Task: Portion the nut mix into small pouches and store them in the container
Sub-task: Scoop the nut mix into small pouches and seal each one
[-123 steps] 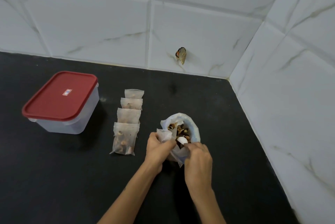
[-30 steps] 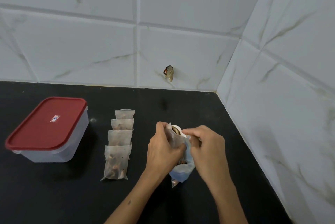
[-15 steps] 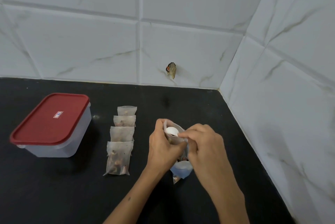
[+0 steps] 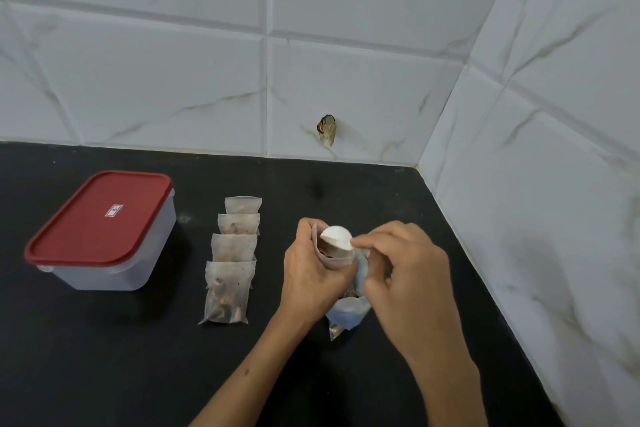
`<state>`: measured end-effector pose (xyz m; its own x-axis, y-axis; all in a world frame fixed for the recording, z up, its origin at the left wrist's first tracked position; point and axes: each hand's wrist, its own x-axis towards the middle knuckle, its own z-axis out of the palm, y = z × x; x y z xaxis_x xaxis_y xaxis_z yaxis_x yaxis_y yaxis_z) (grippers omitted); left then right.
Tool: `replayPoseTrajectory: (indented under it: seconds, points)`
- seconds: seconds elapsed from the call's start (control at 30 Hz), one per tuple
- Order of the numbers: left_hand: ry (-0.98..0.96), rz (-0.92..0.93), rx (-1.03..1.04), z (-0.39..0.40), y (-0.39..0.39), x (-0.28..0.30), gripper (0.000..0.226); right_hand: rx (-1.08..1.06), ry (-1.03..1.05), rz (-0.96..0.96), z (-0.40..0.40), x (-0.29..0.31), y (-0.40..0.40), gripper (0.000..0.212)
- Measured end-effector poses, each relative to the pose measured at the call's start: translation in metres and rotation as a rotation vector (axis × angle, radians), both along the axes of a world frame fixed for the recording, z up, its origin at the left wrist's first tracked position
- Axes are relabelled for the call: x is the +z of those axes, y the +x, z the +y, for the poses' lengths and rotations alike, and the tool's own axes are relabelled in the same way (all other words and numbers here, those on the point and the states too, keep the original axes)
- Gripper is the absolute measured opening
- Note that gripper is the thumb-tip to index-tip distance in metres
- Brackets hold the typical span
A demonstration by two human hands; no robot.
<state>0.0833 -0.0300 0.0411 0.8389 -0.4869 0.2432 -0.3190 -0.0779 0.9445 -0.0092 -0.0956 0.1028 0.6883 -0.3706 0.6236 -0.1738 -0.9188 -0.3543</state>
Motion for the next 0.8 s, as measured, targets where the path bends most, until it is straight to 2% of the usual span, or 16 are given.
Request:
replayPoseTrajectory:
  seconds: [0.27, 0.33, 0.4, 0.47, 0.53, 0.63, 0.7, 0.73, 0.8]
  points:
    - [-0.004, 0.021, 0.022, 0.004, 0.0, -0.001, 0.043, -0.023, 0.14, -0.007, 0.0, -0.002, -0.001, 0.017]
    - [0.007, 0.016, 0.028, 0.007, 0.002, -0.002, 0.041, -0.051, 0.329, -0.06, 0.002, 0.001, -0.004, 0.021]
    - [0.015, 0.004, 0.039, 0.011, 0.006, -0.005, 0.039, -0.086, 0.612, -0.163, 0.0, 0.006, -0.004, 0.024]
    - [0.02, 0.024, 0.051, 0.014, 0.01, -0.007, 0.04, -0.108, 0.862, -0.168, -0.008, 0.004, -0.003, 0.024]
    - [0.049, 0.066, 0.075, 0.018, 0.013, -0.009, 0.042, -0.173, 0.877, -0.02, -0.018, -0.011, -0.001, 0.023]
    - [0.17, 0.156, 0.119, 0.023, 0.014, -0.017, 0.045, -0.316, 0.545, 0.344, -0.02, -0.042, -0.001, 0.024]
    - [0.252, 0.21, 0.127, 0.024, 0.014, -0.024, 0.048, -0.32, 0.442, 0.638, -0.022, -0.056, 0.004, 0.029]
    - [0.285, 0.23, 0.124, 0.023, 0.014, -0.027, 0.052, -0.352, 0.464, 0.814, -0.024, -0.055, 0.01, 0.035]
    - [0.349, 0.263, 0.111, 0.021, 0.014, -0.035, 0.058, -0.457, 0.642, 1.057, -0.024, -0.044, 0.017, 0.047]
